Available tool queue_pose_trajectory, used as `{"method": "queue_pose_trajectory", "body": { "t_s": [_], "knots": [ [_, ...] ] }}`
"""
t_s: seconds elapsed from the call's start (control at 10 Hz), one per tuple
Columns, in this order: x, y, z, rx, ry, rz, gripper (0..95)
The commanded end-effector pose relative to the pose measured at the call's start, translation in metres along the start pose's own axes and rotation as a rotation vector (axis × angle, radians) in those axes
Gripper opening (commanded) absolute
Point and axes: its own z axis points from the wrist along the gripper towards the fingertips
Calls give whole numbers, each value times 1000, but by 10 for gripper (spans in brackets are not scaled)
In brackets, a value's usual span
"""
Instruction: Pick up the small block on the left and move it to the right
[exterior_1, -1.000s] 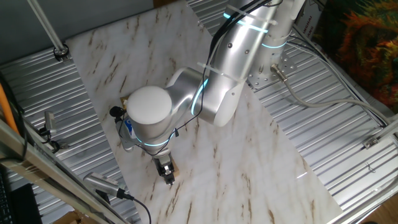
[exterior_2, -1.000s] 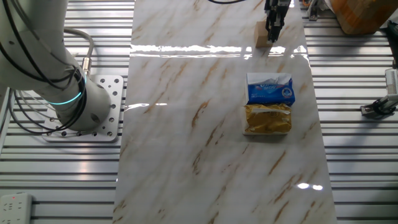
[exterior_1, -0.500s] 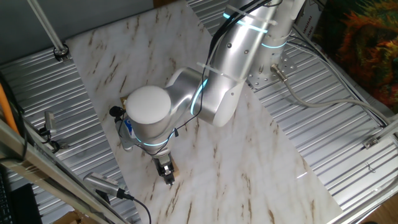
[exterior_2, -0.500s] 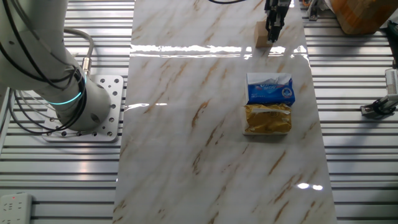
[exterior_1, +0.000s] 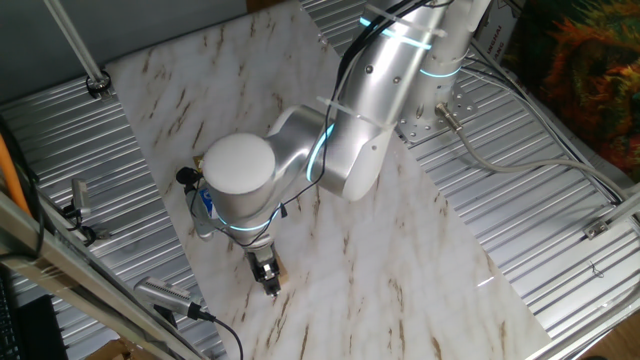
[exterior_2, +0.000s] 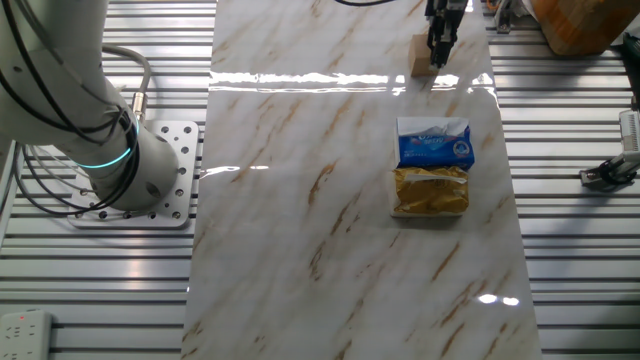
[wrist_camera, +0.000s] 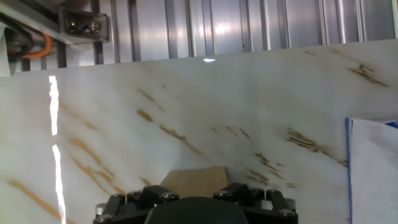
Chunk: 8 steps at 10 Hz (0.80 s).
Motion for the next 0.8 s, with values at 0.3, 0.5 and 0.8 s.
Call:
{"method": "queue_pose_trajectory", "body": {
  "t_s": [0.3, 0.5, 0.8],
  "knots": [
    [-5, -4, -41, -6, 30, -5, 380],
    [-6, -4, -47, -1, 24, -13, 380],
    [-6, -4, -51, 6, 18, -7, 380]
  ]
}}
